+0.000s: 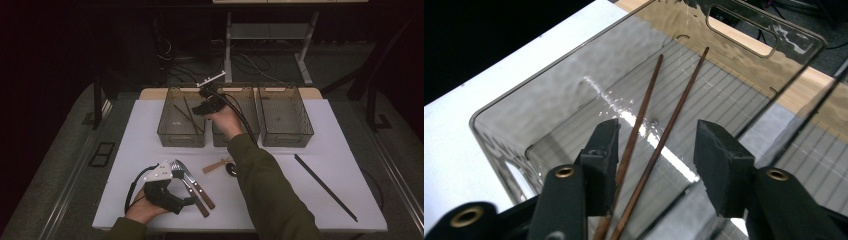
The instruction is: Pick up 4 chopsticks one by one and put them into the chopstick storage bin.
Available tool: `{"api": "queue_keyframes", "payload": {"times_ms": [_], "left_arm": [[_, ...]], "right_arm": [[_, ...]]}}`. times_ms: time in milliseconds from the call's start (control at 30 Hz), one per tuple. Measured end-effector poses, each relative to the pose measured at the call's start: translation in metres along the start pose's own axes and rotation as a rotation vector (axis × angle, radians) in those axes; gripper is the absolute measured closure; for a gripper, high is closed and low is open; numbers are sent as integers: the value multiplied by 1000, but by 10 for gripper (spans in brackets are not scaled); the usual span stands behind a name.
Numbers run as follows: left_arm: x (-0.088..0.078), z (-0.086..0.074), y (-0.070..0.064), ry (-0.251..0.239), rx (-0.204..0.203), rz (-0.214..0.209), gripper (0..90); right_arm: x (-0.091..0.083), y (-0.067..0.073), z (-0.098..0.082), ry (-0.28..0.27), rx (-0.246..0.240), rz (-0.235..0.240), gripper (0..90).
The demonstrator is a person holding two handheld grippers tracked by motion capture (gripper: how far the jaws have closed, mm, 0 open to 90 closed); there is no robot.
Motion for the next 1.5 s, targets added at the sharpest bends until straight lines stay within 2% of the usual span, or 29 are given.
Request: {"api": "queue_keyframes", "payload": {"times_ms": [267,567,800,1100,1133,1167,1233,1500], "left_arm": [[0,0,0,0,1,0,0],[0,-1,0,13,3,2,0],[0,-1,0,11,6,2,0],[0,-1,0,11,1,6,0],[-1,-1,0,17,11,6,0],[-1,-1,0,3,-4,8,0],[-1,-1,0,1,-6,10,0],[0,0,4,-11,4,17,0]], "right_arm": [[-15,4,-12,-20,-26,47,481],[-42,8,-28,-42,-83,59,434],[-66,0,-47,-52,-106,52,380],[-92,-14,-71,-76,-93,44,320],[-95,-16,-74,-80,-97,45,320],[-98,-17,-77,-78,-93,49,320],[-104,-20,-84,-76,-95,48,312],[-126,-33,-109,-109,-93,45,280]]}}
Point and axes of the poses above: each handheld gripper's, and its own axes: x roughly forward along the jaws, z roughly out of its top, y roughly to its left, the point moved 4 cm from there along x, roughly forward along the jaws, and after that the axes turned 1 degree about y, right-handed, at the moved point
